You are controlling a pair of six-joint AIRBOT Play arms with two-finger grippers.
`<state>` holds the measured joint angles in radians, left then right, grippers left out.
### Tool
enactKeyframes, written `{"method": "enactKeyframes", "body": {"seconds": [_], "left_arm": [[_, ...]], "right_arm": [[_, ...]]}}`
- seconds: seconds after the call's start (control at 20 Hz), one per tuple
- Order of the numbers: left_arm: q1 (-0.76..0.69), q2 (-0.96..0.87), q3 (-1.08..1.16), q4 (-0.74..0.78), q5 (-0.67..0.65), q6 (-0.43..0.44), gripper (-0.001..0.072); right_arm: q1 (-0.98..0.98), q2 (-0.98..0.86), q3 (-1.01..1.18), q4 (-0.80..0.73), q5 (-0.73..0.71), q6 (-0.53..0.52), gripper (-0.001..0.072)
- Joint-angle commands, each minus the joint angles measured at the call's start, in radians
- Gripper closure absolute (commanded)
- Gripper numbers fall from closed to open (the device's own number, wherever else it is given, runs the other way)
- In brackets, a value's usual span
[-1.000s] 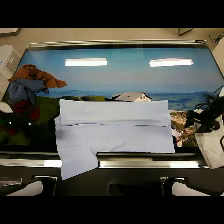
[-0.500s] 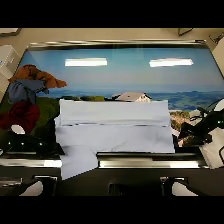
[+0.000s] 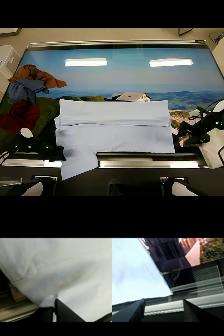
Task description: Fold the clothes and pants, and hang the long-sleeved shirts on hangers.
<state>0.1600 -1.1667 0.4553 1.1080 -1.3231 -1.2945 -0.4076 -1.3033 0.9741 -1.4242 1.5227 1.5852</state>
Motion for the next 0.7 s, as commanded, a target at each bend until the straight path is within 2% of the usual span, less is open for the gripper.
{"method": "enactKeyframes", "body": {"seconds": [0.0, 0.4, 0.5, 0.55, 0.6, 0.65], "left_arm": [[-0.006, 0.0, -0.005, -0.005, -0.009, -0.002, 0.0678], [-0.006, 0.003, -0.003, -0.005, -0.011, 0.004, 0.0678], [-0.005, 0.003, -0.002, -0.005, -0.011, 0.005, 0.0678], [-0.005, 0.004, -0.002, -0.005, -0.011, 0.004, 0.0678], [-0.006, 0.004, -0.001, -0.005, -0.012, 0.004, 0.0678], [-0.005, 0.004, 0.001, -0.005, -0.015, 0.005, 0.0678]], "right_arm": [[0.0, 0.0, -0.074, -0.001, -0.033, -0.001, 0.0141], [0.0, 0.0, -0.263, 0.072, -0.214, -0.038, 0.0141], [0.0, -0.004, -0.285, 0.096, -0.236, -0.038, 0.018], [0.0, -0.007, -0.291, 0.1, -0.243, -0.045, 0.0222], [0.0, -0.009, -0.292, 0.105, -0.25, -0.064, 0.0383], [0.0, -0.009, -0.291, 0.105, -0.257, -0.064, 0.0504]]}}
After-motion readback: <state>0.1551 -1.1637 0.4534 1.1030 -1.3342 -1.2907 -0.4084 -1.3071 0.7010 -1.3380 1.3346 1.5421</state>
